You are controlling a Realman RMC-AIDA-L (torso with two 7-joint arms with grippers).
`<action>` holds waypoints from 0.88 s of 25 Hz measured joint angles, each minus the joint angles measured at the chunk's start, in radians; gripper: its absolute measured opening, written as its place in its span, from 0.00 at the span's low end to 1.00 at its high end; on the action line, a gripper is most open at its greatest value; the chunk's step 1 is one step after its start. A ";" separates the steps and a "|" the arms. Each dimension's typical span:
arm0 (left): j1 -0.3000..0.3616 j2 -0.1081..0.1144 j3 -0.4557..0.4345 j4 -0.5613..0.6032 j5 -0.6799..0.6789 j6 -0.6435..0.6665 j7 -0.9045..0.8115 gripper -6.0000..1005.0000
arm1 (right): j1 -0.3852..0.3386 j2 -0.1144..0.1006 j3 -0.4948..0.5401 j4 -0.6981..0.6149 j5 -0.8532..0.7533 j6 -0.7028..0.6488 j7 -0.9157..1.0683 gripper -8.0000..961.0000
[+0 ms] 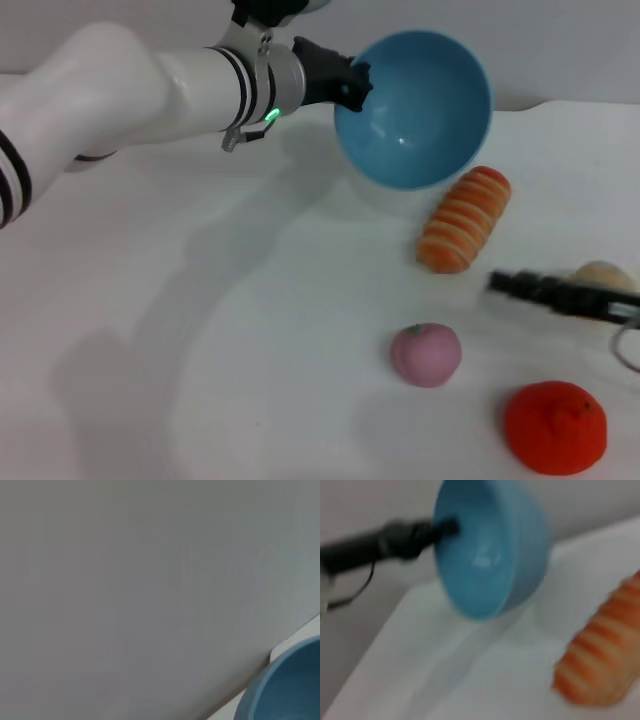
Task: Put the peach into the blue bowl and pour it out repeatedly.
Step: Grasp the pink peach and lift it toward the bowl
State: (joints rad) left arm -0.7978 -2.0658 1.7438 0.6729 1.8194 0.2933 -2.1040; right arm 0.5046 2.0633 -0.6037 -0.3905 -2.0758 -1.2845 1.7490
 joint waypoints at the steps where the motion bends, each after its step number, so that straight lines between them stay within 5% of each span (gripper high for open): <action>1: 0.000 -0.001 0.001 -0.002 -0.001 -0.003 0.002 0.01 | 0.025 0.001 -0.027 0.002 -0.032 0.003 0.038 0.76; 10: 0.010 -0.002 0.010 -0.002 -0.004 -0.006 0.006 0.00 | 0.163 0.009 -0.164 0.139 -0.106 0.097 0.122 0.75; 22: 0.011 -0.003 0.012 -0.006 -0.003 -0.014 0.010 0.01 | 0.161 0.008 -0.197 0.132 -0.109 0.107 0.145 0.73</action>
State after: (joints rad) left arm -0.7866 -2.0684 1.7557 0.6672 1.8164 0.2797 -2.0942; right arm 0.6653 2.0717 -0.8012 -0.2580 -2.1850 -1.1773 1.8943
